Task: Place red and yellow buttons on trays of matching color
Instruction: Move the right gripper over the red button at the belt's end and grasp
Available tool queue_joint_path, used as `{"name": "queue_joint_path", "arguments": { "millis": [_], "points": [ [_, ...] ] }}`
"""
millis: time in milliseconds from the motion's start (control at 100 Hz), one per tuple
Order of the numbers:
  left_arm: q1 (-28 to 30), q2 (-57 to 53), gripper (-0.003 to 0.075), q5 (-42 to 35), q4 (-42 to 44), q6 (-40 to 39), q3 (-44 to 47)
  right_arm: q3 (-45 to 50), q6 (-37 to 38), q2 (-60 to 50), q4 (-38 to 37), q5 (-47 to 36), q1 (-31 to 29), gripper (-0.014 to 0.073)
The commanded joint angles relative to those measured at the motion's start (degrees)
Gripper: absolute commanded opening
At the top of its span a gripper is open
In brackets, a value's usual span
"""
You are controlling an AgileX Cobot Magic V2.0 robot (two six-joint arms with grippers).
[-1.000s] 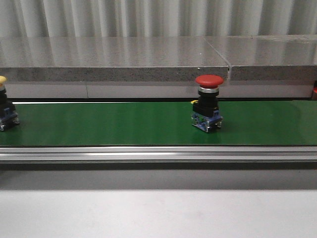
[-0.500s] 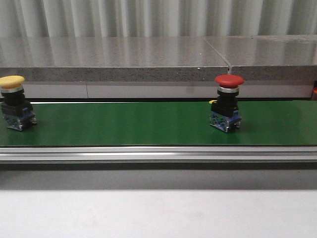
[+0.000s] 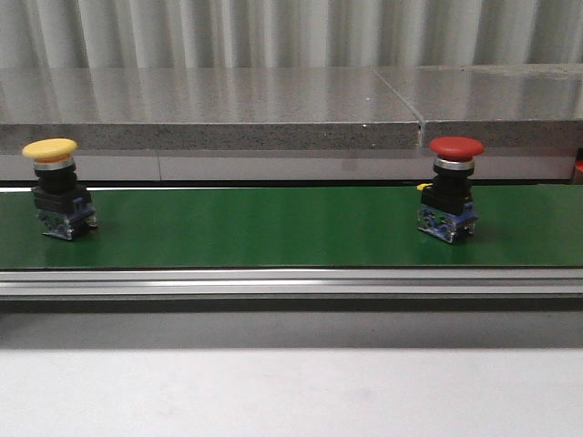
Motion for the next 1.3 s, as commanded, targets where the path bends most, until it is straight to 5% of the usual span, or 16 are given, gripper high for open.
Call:
{"name": "queue_joint_path", "arguments": {
  "millis": [0, 180, 260, 510, 1290],
  "points": [
    [-0.5, 0.1, -0.002, -4.5, -1.0, 0.2, -1.5, -1.3, -0.6, -0.1, 0.3, -2.9, 0.0, 0.0048],
    [-0.5, 0.1, -0.002, -4.5, -1.0, 0.2, -1.5, -1.3, -0.6, -0.1, 0.3, -1.6, 0.0, 0.0495],
    [-0.5, 0.1, -0.002, -4.5, -1.0, 0.2, -1.5, -1.3, -0.6, -0.1, 0.3, -1.6, 0.0, 0.0617],
    [-0.5, 0.1, -0.002, -4.5, -1.0, 0.2, -1.5, -1.9, -0.6, 2.6, 0.4, -0.9, 0.0, 0.0587],
    [-0.5, 0.1, -0.002, -4.6, -1.0, 0.2, -1.5, -15.5, -1.1, 36.0, 0.4, 0.9, 4.1, 0.0587]
  ]
}}
